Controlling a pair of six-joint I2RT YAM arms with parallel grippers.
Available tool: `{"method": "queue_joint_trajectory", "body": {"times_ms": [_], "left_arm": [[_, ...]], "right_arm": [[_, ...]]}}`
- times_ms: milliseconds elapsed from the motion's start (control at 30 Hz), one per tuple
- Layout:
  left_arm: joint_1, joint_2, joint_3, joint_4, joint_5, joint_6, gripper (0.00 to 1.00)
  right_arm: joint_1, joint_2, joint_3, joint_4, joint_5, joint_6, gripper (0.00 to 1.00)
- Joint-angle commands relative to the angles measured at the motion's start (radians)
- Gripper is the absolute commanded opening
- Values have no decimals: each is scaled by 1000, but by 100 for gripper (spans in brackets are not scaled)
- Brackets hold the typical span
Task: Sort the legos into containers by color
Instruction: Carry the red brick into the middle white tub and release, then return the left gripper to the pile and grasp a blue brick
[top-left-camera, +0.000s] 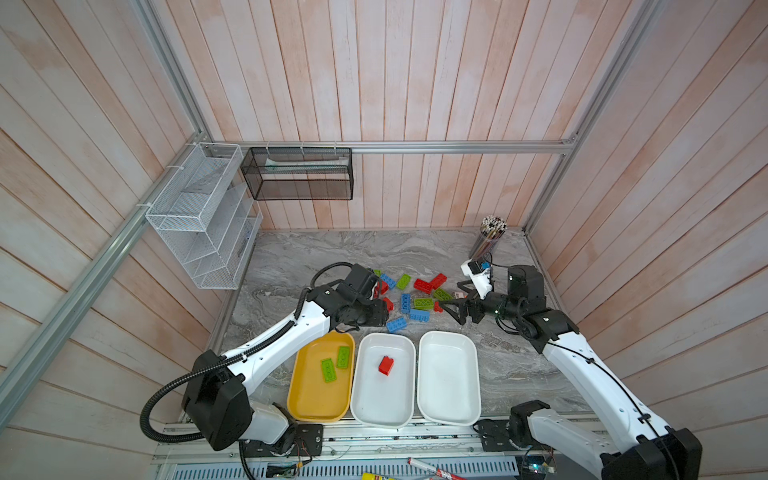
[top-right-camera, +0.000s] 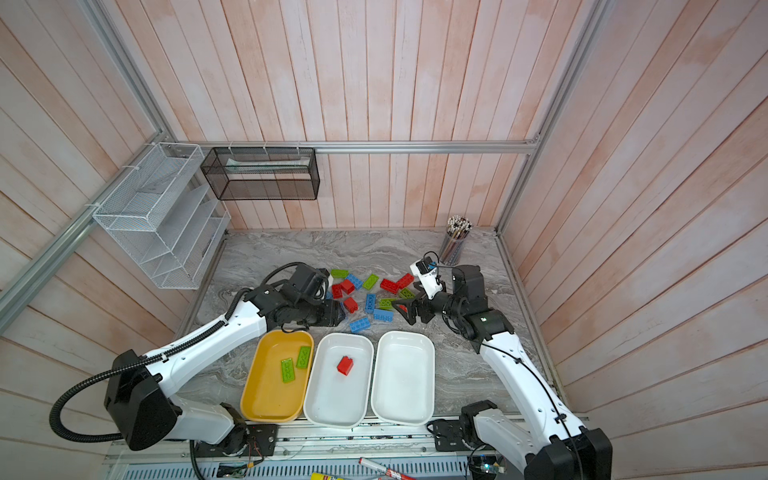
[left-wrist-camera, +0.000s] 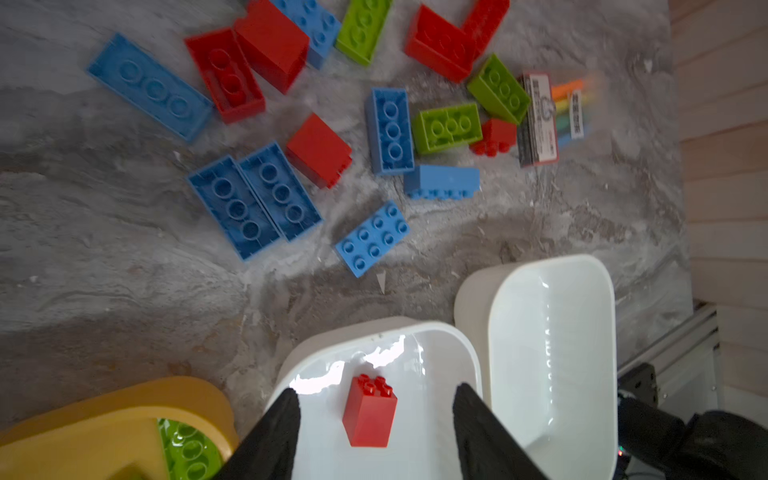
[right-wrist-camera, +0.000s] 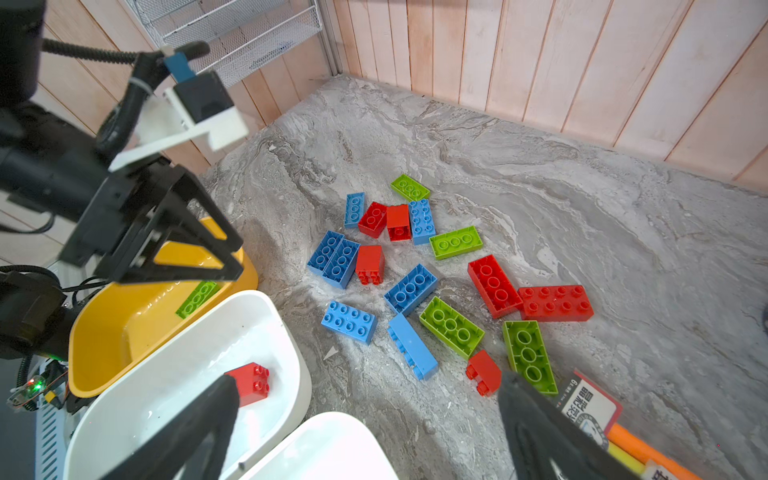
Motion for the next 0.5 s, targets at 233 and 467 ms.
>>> {"method": "queue_joint_trajectory", "body": {"times_ms": [233, 467], "left_arm": [[181, 266, 112, 201, -147, -157, 62], [205, 425, 177, 206, -257, -235, 62]], "right_arm": [[-7, 17, 10, 18, -31, -6, 98], [-24, 25, 0, 26, -49, -7, 98]]}}
